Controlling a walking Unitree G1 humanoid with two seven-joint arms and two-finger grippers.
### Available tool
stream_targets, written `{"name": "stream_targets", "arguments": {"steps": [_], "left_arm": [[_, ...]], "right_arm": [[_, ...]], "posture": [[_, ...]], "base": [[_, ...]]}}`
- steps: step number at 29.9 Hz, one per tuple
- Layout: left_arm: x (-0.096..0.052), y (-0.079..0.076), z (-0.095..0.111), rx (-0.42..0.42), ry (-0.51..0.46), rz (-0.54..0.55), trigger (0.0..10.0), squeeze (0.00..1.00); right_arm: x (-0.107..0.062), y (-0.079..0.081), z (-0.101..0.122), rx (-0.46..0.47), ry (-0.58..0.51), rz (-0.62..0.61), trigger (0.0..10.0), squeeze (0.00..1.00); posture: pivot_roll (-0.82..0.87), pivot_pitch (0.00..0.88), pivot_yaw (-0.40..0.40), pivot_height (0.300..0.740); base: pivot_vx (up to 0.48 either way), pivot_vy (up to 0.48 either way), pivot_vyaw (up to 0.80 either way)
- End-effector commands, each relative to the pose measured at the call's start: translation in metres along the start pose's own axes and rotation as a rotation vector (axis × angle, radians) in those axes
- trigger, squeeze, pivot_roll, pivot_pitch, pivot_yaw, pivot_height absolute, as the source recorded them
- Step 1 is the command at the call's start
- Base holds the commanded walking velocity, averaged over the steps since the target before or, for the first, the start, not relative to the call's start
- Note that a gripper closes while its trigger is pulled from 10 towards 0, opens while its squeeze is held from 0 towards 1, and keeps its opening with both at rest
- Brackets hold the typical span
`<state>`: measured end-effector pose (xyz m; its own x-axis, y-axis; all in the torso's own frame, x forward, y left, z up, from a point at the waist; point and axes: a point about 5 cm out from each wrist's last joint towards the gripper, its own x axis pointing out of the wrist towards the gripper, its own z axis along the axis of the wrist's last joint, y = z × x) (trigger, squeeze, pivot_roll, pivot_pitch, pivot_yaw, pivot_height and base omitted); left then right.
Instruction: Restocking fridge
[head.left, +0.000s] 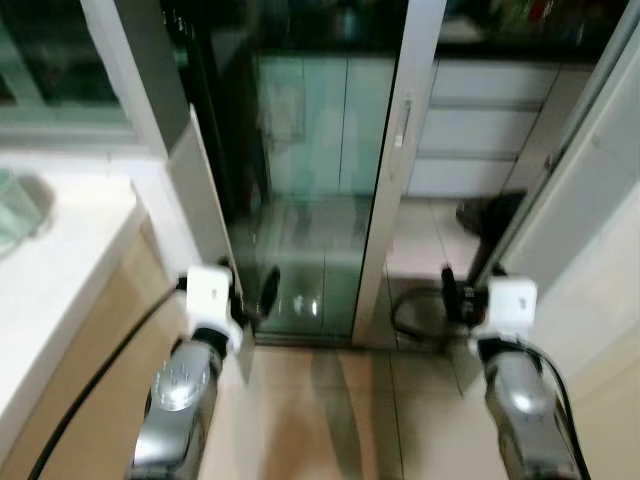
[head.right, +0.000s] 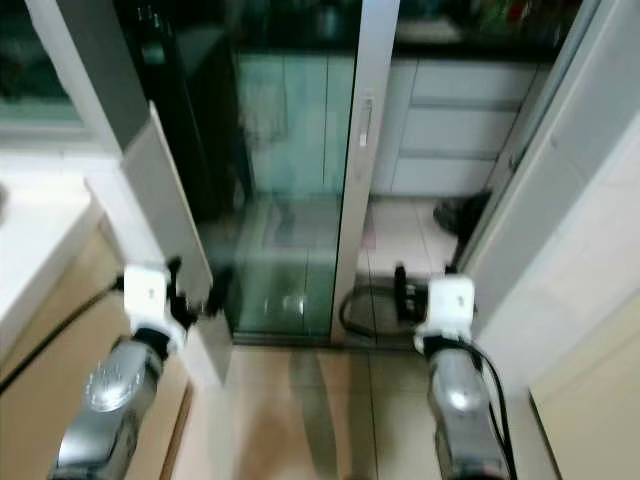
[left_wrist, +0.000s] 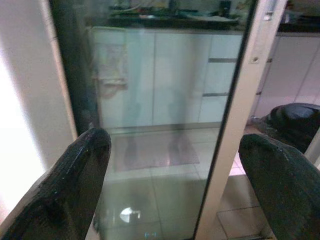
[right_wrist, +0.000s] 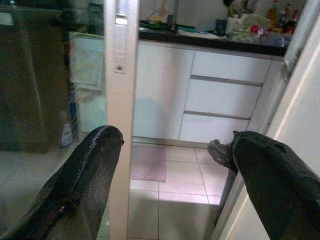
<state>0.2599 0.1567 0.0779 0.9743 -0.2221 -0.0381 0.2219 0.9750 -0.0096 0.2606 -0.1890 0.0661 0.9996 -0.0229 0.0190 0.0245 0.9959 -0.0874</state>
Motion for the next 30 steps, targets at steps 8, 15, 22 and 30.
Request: {"name": "stream_targets", "arguments": {"steps": [8,15,22,30], "left_arm": [[-0.0037,0.0041,-0.0015,0.012,0.012,0.013,10.0,0.00],[-0.0028,0.0037,-0.0009,0.011,0.010,0.014,10.0,0.00],[-0.0028,0.0037,-0.0009,0.011,0.010,0.014,10.0,0.00],[-0.0028,0.0037,-0.0009,0.011,0.010,0.014,10.0,0.00]], "right_arm": [[0.0004,0.0079,-0.0022,0.026,0.007,0.029,10.0,0.00],[0.0004,0.0070,-0.0044,0.015,0.025,0.020,10.0,0.00],[0.0004,0.0070,-0.0044,0.015,0.025,0.020,10.0,0.00],[0.0004,0.0070,-0.0044,0.015,0.025,0.020,10.0,0.00]], "posture": [[-0.08,0.000,0.006,0.740],[-0.09,0.000,0.006,0.740],[-0.09,0.000,0.006,0.740],[-0.09,0.000,0.006,0.740]], "base": [[0.000,0.000,0.00],[0.000,0.000,0.00],[0.000,0.000,0.00],[0.000,0.000,0.00]]}}
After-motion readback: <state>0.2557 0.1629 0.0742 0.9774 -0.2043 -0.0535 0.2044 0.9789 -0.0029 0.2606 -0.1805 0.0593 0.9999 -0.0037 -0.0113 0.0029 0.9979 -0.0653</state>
